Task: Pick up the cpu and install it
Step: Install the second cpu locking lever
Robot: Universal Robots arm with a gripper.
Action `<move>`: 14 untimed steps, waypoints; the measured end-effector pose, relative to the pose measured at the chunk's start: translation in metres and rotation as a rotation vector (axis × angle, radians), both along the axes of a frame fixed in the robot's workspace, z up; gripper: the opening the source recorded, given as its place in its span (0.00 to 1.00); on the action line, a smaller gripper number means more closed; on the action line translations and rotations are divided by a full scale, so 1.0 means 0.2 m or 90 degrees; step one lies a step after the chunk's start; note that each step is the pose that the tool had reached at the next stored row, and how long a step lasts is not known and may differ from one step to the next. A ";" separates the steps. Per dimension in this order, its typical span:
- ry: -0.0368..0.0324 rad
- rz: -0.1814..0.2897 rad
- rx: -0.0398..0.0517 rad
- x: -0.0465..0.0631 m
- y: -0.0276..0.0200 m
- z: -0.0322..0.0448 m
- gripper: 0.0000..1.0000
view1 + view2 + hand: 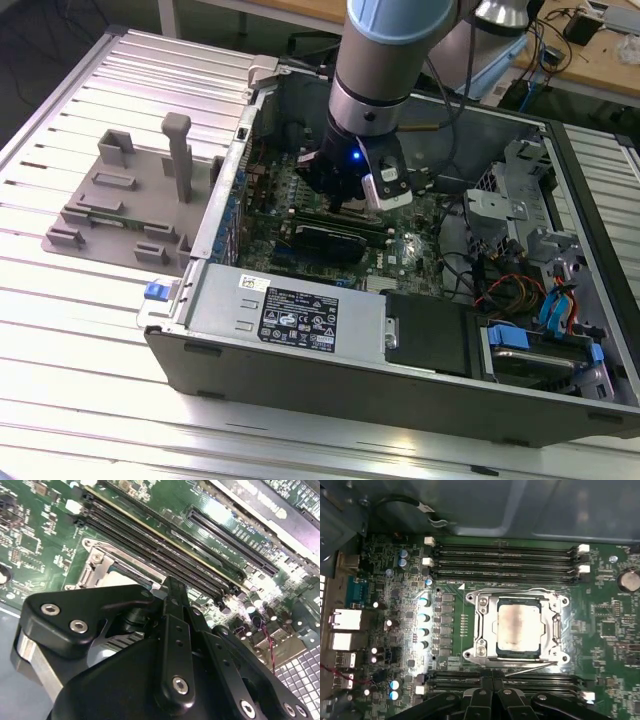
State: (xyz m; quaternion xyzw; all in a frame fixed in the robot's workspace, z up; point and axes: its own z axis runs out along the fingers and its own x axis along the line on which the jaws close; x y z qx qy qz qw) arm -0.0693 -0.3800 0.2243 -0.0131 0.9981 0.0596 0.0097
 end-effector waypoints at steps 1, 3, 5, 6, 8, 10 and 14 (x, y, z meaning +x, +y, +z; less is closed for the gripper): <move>0.0001 -0.001 0.0000 -0.01 0.000 -0.005 0.11; 0.0000 -0.004 0.0004 -0.02 -0.002 -0.015 0.11; 0.0000 -0.004 0.0024 -0.02 -0.008 -0.017 0.11; -0.0001 -0.004 0.0062 -0.02 -0.010 -0.018 0.11; -0.0001 -0.004 0.0148 -0.02 -0.019 -0.020 0.11; -0.0001 -0.005 0.0232 -0.02 -0.033 -0.021 0.11; -0.0001 -0.005 0.0322 -0.02 -0.051 -0.022 0.11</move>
